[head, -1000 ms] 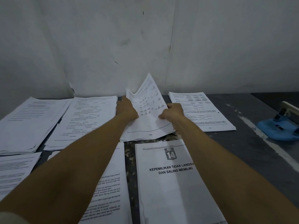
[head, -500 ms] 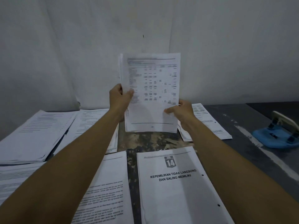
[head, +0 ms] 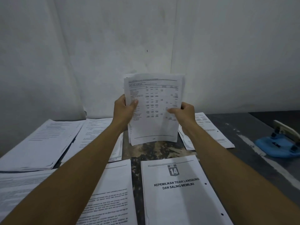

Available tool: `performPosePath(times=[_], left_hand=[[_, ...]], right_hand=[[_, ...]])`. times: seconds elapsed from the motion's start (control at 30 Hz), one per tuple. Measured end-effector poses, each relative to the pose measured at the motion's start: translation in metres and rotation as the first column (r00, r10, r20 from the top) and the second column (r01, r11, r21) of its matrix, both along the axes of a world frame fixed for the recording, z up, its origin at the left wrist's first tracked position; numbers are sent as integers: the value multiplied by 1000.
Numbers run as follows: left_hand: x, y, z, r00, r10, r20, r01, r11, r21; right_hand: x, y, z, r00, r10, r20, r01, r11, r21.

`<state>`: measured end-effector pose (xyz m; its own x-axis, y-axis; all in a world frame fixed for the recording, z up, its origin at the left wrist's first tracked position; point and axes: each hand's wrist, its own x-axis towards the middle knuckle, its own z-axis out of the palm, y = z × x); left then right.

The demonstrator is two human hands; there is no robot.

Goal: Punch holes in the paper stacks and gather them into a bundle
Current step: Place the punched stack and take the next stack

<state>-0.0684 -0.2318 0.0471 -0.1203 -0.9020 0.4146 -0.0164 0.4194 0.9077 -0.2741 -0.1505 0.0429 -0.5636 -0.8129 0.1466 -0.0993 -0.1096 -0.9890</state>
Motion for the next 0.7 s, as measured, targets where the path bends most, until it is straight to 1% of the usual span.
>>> performPosePath(times=[0.13,0.27,0.33,0.43,0.53,0.6,0.7], left_hand=[[-3,2,11,999,34,13,-34,999,-30],[-4,1,31,999,29,14,-28,995,-93],[-4,0,34,1000,-3,13,4,997,-72],[-6,4,21,999,-29,33,30,999,-26],[-8,10,6,1000,-29,0,29,999,22],[-7,9,8,1000,-4,-2,4,1000,16],[-3,5,21,1000,17,-25,-17,999,-37]], right_hand=[[1,0,14,999,2,-41,-3,1000,-20],[3,-1,32,1000,-4,-11,3,996,-87],[4,-2,32,999,-9,51,15,993,-115],[7,-1,15,996,-5,88,11,998,-63],[12,0,2,994,-5,109,9,999,-36],[14,-1,8,993,-27,113,34,998,-53],[16,-6,26,992,-56,110,68,992,-107]])
